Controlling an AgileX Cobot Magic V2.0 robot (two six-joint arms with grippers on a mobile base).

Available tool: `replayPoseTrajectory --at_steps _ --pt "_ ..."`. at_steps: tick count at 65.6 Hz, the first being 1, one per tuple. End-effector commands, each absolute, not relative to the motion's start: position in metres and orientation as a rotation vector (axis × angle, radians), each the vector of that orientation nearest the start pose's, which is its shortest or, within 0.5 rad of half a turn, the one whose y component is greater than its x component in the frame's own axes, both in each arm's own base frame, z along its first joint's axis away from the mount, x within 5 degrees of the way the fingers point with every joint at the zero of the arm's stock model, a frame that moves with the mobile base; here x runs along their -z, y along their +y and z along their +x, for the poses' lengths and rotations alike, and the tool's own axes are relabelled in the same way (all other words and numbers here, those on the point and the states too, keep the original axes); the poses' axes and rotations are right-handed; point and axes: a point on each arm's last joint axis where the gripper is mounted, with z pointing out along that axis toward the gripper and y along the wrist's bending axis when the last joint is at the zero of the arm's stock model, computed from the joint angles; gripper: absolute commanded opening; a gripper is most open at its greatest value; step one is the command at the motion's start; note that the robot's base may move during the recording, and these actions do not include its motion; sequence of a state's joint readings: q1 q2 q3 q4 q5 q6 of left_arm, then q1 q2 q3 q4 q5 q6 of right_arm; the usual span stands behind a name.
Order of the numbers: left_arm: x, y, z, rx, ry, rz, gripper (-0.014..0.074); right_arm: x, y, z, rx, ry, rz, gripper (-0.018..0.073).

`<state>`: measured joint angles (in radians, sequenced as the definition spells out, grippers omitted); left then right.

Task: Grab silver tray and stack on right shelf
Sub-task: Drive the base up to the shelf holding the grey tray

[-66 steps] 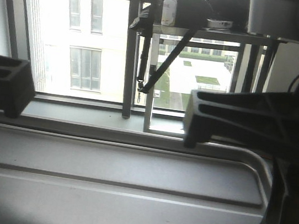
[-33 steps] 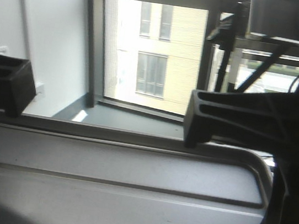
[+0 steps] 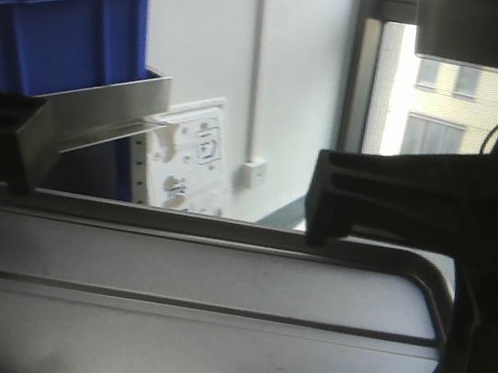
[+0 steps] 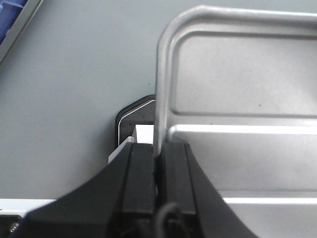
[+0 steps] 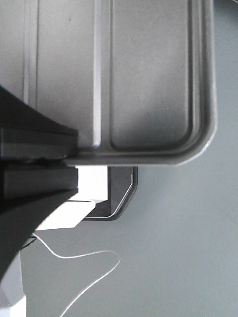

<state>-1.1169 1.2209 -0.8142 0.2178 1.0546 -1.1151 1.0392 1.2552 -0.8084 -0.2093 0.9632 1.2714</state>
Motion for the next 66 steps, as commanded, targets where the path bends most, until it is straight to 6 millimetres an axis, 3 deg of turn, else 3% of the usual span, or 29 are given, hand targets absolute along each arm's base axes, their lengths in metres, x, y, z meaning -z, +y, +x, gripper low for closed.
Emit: replayPoseTrajectory --at_steps 1,66 --pt "-0.2692 -0.1767 0.1041 0.201 2.833 0.133 -0.0092 -0.2620 0.1797 0.1251 -0.297 2.799 0.169 0.0059" --pt "-0.2692 -0.1767 0.1041 0.201 2.833 0.133 -0.0092 -0.2620 0.1797 0.1251 -0.297 2.799 0.169 0.0059"
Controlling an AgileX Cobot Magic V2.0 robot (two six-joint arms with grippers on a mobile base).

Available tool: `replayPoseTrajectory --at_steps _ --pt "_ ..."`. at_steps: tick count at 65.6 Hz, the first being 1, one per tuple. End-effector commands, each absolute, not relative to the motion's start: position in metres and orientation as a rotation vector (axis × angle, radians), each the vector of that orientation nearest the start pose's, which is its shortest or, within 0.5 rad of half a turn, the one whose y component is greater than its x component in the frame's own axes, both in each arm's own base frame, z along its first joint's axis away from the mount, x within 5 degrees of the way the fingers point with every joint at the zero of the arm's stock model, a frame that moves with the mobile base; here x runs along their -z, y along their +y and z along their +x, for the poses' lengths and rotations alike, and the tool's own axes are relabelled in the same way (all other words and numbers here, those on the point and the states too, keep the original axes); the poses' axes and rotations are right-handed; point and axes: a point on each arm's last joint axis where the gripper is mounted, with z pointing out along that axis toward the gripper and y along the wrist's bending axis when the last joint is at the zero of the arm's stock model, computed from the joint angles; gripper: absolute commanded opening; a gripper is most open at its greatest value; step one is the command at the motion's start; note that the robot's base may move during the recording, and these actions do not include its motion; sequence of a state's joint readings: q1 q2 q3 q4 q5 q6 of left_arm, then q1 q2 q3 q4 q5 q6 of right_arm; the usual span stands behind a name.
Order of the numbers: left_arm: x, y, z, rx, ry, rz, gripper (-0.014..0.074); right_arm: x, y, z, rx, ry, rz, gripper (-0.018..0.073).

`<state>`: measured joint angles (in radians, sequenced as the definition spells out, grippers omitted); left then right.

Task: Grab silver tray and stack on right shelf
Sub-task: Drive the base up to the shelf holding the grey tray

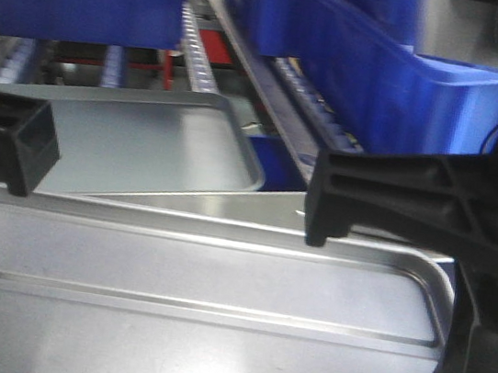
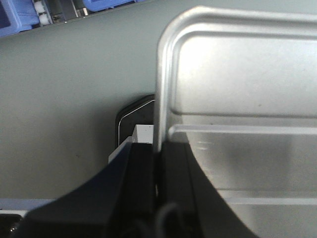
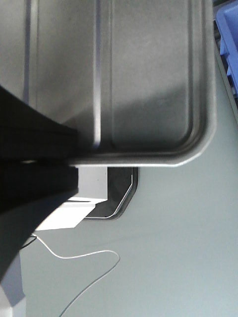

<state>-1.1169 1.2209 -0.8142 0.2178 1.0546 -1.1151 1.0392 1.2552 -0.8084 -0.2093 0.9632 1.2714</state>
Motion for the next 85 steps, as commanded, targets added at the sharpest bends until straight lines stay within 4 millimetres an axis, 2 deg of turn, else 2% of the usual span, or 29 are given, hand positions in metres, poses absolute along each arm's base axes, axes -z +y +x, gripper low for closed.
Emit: replayPoseTrajectory --at_steps 1,85 --pt "-0.2692 -0.1767 0.1041 0.201 2.833 0.133 -0.0092 -0.2620 0.1797 0.1251 -0.297 2.799 0.169 0.0059" --pt "-0.2692 -0.1767 0.1041 0.201 2.833 0.133 -0.0092 -0.2620 0.1797 0.1251 -0.297 2.799 0.169 0.0059"
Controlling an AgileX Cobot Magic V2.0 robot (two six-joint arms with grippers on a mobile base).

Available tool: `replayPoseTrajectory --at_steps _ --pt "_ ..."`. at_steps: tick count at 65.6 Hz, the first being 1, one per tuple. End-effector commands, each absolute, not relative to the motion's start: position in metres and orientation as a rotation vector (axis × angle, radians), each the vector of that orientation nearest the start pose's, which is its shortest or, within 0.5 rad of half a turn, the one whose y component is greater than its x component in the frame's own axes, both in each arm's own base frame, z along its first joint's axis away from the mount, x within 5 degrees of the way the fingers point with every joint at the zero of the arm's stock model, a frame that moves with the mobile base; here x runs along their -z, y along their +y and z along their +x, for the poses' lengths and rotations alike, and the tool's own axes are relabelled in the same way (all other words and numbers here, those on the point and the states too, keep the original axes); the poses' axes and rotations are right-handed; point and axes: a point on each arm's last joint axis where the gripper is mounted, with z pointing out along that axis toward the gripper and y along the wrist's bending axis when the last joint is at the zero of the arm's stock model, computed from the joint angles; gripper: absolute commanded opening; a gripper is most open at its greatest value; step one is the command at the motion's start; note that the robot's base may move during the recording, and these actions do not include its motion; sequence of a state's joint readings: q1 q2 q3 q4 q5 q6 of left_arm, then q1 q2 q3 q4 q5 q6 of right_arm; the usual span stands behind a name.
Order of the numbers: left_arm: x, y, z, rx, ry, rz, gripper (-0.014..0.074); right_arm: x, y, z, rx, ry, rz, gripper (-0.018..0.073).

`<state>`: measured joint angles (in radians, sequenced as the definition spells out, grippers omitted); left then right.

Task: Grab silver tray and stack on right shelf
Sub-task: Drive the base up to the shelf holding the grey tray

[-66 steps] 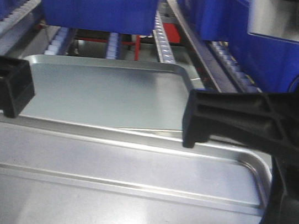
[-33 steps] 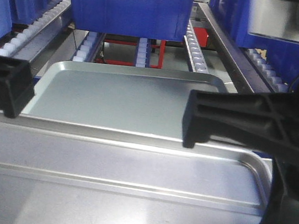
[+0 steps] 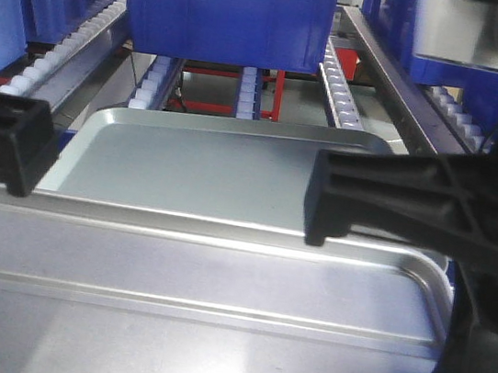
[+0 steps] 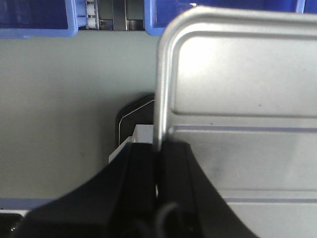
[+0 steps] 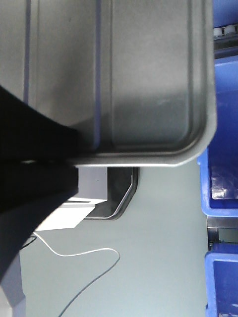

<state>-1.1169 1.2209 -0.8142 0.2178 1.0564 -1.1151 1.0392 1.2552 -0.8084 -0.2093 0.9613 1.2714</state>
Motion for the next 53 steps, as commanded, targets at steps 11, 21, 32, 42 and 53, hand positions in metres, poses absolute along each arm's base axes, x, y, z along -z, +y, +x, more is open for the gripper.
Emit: replayPoseTrajectory --at_steps 11,21,32,42,53 --pt "-0.2692 -0.1767 0.1041 0.201 2.833 0.133 -0.0092 -0.2620 0.1797 0.1251 -0.297 2.799 0.169 0.0059" --pt "-0.2692 -0.1767 0.1041 0.201 2.833 0.133 -0.0092 -0.2620 0.1797 0.1251 -0.297 2.799 0.169 0.0059" --pt "-0.2692 -0.1768 0.1041 0.204 2.833 0.133 -0.0092 -0.2621 0.1799 0.1252 -0.300 2.798 0.169 0.0059" --pt "-0.2692 -0.1768 0.1041 0.204 2.833 0.133 -0.0092 -0.2621 0.1799 0.1252 -0.300 2.798 0.169 0.0059" --pt "-0.2692 -0.1768 0.1041 0.204 2.833 0.133 -0.0092 -0.2621 0.1798 0.1252 -0.299 2.798 0.169 0.0059"
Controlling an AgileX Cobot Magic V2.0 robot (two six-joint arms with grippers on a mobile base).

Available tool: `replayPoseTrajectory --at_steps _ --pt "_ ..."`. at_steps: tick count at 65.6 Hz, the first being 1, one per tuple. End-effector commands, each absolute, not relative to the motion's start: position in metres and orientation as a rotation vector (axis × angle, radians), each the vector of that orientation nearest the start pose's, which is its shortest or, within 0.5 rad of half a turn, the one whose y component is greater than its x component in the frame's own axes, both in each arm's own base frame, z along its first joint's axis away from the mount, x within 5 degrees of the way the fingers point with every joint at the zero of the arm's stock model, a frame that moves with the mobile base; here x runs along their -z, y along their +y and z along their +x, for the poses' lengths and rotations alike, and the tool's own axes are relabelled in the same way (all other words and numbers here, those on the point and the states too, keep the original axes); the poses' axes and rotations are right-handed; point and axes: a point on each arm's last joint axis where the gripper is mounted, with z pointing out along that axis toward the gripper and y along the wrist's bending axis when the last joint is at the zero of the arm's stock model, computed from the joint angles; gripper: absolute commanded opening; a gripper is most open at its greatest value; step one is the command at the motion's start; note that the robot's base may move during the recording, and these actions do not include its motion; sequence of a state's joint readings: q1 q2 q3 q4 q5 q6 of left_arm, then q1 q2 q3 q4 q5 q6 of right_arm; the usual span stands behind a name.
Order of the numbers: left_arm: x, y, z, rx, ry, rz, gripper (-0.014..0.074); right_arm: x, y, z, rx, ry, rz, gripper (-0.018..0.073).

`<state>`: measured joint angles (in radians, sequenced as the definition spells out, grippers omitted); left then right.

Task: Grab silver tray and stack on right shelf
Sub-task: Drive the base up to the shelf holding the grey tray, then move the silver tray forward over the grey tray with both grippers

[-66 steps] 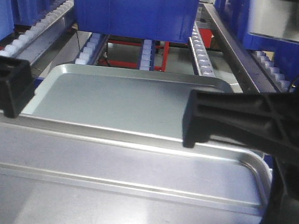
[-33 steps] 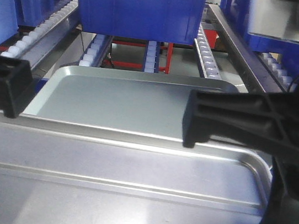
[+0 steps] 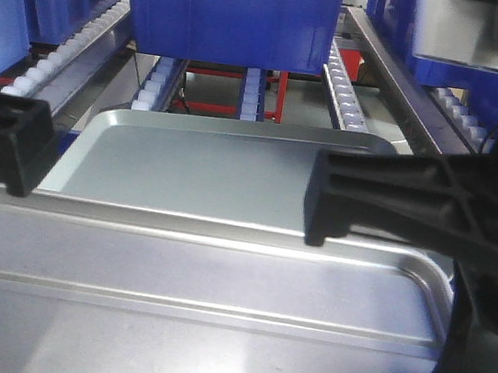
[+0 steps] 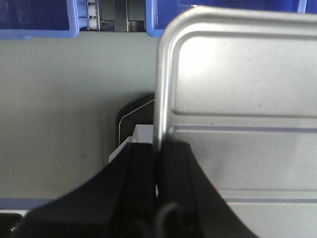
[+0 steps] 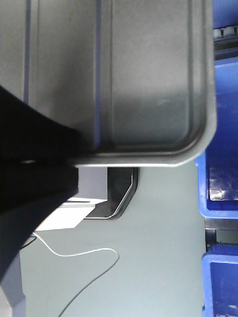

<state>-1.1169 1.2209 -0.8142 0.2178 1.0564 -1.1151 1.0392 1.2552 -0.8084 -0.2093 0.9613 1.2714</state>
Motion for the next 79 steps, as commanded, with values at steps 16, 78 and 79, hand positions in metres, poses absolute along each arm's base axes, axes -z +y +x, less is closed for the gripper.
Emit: replayPoseTrajectory --at_steps 16,78,79 --pt "-0.272 -0.183 0.112 0.315 2.768 0.203 -0.0092 -0.266 0.183 0.130 -0.342 2.741 0.086 0.0059" --pt "-0.270 -0.204 0.278 0.510 2.545 0.198 -0.0092 -0.279 0.168 0.290 -0.373 2.458 0.180 0.0058" --pt "-0.270 -0.204 0.279 0.510 2.545 0.197 -0.0092 -0.279 0.168 0.292 -0.371 2.457 0.182 0.0058"
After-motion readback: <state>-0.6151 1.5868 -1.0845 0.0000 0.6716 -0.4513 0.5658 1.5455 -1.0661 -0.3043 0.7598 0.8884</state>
